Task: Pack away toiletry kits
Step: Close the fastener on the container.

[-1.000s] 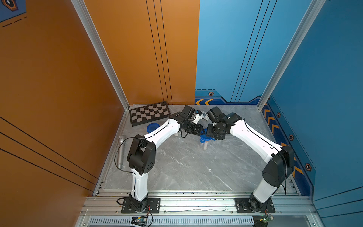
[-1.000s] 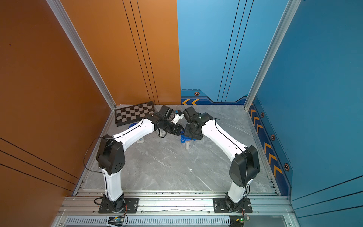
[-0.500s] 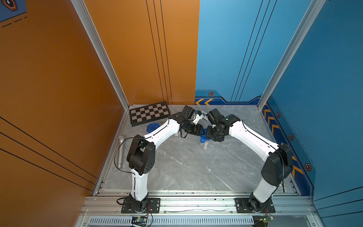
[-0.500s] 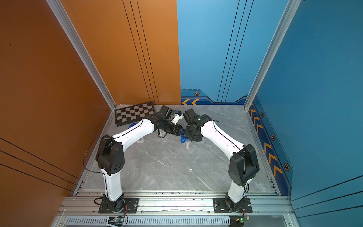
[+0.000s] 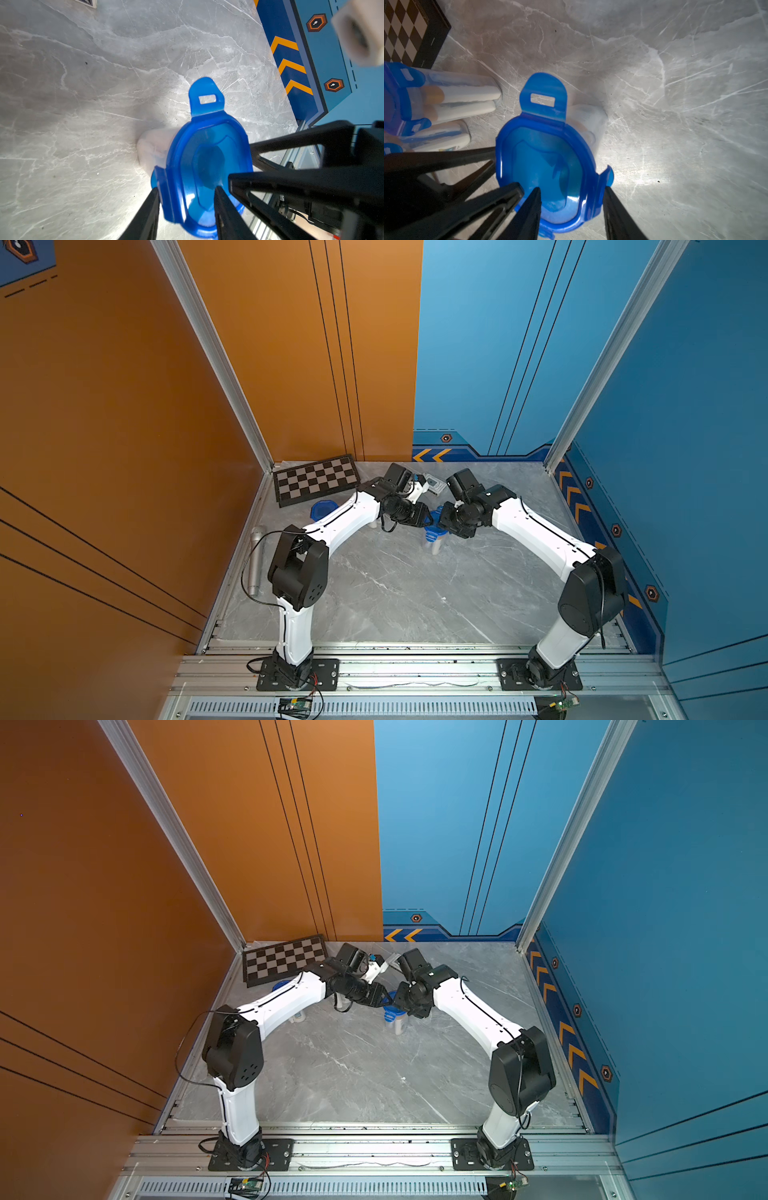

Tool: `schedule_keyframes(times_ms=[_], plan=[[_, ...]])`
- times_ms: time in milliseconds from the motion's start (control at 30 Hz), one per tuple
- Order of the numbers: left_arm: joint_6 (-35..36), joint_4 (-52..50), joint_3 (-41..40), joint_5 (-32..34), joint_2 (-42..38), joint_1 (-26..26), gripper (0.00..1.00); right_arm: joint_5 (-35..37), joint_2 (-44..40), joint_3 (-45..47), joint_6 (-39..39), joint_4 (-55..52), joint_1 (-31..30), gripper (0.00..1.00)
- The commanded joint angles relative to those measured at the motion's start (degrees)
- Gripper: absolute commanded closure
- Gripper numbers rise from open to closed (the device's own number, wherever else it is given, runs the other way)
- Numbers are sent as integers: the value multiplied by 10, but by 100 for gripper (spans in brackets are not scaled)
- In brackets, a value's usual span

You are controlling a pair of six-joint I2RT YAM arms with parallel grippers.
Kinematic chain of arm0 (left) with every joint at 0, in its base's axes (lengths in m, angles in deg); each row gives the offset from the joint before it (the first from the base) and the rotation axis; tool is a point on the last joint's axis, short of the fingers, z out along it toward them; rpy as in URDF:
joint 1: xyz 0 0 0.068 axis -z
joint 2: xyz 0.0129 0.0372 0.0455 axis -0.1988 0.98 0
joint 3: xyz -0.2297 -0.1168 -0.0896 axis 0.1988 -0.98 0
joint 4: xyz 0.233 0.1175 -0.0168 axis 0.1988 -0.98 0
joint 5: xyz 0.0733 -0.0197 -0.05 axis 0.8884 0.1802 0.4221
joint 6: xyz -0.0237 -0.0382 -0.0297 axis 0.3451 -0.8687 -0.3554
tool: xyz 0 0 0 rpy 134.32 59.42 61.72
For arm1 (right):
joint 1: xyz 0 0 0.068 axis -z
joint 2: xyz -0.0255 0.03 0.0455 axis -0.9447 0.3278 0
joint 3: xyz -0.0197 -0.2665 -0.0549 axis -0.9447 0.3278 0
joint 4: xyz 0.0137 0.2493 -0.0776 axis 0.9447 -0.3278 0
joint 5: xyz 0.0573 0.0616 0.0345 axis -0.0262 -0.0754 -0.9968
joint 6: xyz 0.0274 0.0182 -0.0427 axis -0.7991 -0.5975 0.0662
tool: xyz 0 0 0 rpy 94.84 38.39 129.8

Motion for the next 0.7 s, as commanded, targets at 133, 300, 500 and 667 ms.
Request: schedule_keyframes(times_ms=[133,300,500,667], plan=[[-14,-49,-20,-34,17,30,57,-17,42,29,-4,37,-1,46],[-20,-48,-11,-38,25,31,57,-26,58,23,5,40,0,46],[-28,-49,0,-48,33,34,57,-39,66,14,14,51,0,46],[-39,-48,-3,-55,23,33,56,-36,43,29,22,50,3,42]])
